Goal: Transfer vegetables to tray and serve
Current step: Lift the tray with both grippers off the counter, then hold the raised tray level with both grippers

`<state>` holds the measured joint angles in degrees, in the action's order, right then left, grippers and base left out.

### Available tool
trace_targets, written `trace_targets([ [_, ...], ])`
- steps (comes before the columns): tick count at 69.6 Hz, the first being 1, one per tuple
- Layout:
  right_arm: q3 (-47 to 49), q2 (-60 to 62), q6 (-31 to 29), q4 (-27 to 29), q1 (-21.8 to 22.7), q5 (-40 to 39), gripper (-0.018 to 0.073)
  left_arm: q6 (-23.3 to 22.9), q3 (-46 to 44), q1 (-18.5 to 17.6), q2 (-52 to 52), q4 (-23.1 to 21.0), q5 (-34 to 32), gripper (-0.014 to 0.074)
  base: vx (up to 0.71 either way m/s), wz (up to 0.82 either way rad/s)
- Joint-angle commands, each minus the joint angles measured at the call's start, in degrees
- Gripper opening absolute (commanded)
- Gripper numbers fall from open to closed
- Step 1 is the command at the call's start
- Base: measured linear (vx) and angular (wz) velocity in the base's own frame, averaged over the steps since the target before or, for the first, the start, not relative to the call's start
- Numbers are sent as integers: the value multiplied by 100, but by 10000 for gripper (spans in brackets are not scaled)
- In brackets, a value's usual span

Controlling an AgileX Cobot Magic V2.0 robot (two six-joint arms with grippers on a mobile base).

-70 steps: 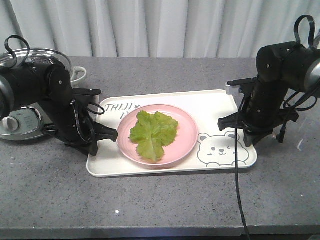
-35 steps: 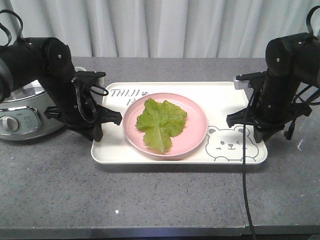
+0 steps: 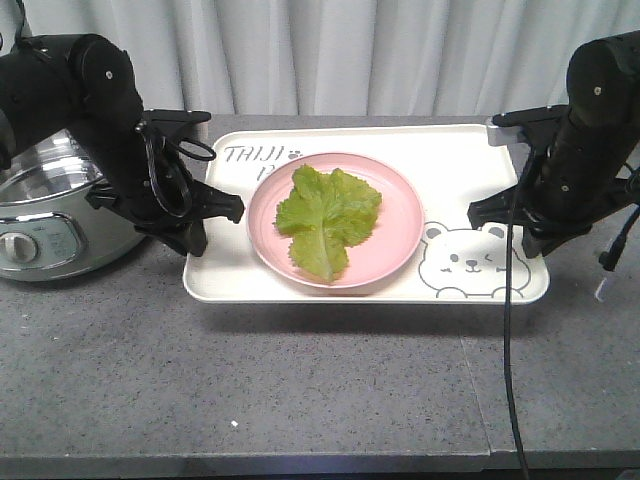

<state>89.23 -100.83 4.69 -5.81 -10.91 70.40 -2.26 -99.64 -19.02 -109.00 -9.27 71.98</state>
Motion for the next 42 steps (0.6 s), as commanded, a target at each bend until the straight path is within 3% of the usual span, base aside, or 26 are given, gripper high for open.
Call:
trace_targets([
  [1, 177, 339, -196, 476, -95, -427, -10, 158, -239, -133, 472, -860, -375, -7, 0, 0],
  [42, 183, 549, -196, 482, -95, -526, -10, 158, -239, -133, 948, -848, -567, -7, 0, 0],
])
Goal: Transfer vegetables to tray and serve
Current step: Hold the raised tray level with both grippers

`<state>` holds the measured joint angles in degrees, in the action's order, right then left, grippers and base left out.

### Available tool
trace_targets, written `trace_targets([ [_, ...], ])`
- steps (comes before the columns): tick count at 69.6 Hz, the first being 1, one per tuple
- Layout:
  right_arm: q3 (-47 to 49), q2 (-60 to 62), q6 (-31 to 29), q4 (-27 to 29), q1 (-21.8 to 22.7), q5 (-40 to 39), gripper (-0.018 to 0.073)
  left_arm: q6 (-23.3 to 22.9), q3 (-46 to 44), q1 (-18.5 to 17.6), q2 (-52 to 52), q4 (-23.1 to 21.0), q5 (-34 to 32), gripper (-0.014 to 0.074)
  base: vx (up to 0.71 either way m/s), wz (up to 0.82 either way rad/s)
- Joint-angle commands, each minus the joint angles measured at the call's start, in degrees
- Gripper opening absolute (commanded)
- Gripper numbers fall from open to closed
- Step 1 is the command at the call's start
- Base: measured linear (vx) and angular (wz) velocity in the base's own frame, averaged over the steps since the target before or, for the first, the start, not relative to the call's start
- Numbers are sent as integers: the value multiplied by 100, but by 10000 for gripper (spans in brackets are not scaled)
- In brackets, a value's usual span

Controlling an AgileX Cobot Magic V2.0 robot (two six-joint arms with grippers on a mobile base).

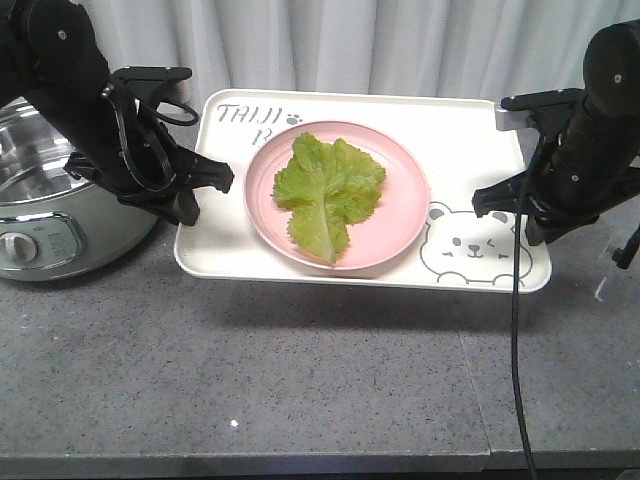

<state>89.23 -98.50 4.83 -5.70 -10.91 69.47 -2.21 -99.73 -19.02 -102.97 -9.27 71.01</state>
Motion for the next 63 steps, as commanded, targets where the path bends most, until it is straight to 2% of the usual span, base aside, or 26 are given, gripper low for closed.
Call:
trace_targets([
  [1, 183, 316, -210, 466, -95, -434, -10, 153, -230, -133, 344, -848, -469, -7, 0, 0],
  [63, 183, 321, -210, 440, -95, -569, -10, 153, -230, -133, 344, -841, -527, -7, 0, 0],
])
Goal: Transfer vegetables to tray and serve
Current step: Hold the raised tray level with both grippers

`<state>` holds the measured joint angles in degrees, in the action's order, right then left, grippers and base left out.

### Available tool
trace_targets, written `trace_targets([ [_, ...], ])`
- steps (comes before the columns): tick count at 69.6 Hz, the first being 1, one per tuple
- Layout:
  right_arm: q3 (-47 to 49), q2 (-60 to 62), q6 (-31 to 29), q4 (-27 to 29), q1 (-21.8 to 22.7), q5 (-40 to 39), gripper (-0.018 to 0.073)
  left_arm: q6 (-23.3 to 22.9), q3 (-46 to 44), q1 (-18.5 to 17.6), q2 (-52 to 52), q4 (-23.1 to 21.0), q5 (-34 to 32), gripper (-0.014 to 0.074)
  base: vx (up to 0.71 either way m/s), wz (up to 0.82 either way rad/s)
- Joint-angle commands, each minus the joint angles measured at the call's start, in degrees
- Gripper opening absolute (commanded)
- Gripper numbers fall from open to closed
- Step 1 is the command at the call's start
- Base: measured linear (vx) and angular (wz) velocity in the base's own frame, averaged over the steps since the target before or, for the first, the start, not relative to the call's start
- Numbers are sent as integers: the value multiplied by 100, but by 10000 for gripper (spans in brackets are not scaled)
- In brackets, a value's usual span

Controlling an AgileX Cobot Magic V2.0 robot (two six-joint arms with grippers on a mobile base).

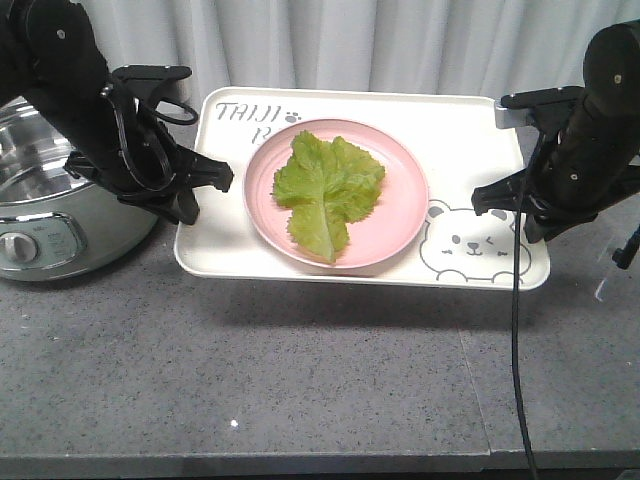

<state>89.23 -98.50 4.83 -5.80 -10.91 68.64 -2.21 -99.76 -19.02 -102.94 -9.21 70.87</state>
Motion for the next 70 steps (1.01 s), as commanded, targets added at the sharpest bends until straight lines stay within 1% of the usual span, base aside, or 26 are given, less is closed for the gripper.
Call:
trace_targets([
  [1, 183, 321, -210, 450, -95, -485, -10, 153, -227, -133, 342, -846, -514, -7, 0, 0],
  [28, 183, 321, -210, 452, -95, -338, -10, 153, -227, -133, 342, -846, -514, -6, 0, 0],
  [70, 183, 321, -205, 504, -95, -338, -10, 153, -227, -133, 342, -851, -514, -6, 0, 0],
])
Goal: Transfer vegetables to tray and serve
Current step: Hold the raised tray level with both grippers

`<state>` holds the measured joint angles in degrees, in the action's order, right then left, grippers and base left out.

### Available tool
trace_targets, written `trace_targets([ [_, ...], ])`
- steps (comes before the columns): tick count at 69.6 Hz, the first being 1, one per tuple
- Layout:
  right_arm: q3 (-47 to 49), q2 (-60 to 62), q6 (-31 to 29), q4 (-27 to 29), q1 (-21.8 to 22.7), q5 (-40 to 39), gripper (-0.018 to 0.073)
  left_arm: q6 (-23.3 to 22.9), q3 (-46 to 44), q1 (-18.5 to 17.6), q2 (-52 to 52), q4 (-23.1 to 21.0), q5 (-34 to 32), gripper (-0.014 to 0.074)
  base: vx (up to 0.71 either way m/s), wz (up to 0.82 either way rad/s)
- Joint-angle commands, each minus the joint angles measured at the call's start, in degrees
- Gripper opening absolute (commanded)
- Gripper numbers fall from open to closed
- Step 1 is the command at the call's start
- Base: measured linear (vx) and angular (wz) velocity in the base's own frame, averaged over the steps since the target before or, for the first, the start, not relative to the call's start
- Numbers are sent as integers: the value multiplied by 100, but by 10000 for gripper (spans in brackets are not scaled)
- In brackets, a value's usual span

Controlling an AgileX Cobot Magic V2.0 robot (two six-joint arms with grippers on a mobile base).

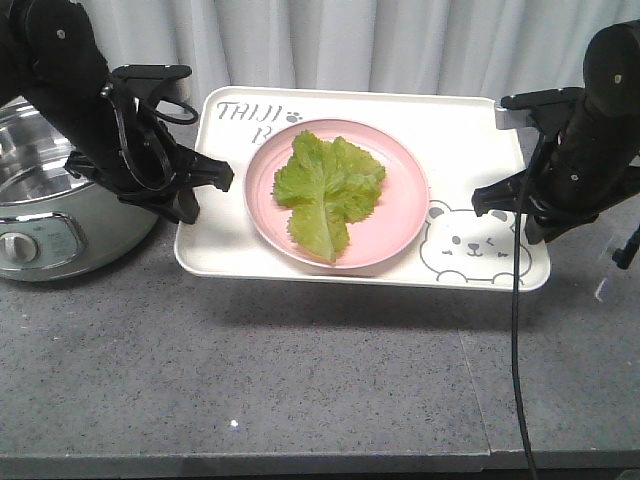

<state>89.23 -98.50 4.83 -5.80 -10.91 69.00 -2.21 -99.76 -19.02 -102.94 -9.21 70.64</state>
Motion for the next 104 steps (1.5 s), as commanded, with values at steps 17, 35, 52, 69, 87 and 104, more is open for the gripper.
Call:
trace_targets([
  [17, 183, 321, -205, 504, -95, -375, -10, 153, -227, -133, 342, -852, -490, -7, 0, 0],
  [35, 183, 321, -205, 510, -95, -375, -10, 153, -227, -133, 342, -852, -490, -6, 0, 0],
  [52, 183, 321, -205, 510, -95, -375, -10, 153, -227, -133, 342, -852, -490, -6, 0, 0],
  [69, 183, 321, -205, 510, -95, -375, -10, 153, -227, -133, 342, -852, -490, -6, 0, 0],
  [87, 183, 321, -205, 510, -95, -375, -10, 153, -227, -133, 342, -852, -490, -6, 0, 0],
  [104, 183, 321, -205, 515, -95, -375, -10, 153, -227, -133, 342, -852, -490, -6, 0, -3],
])
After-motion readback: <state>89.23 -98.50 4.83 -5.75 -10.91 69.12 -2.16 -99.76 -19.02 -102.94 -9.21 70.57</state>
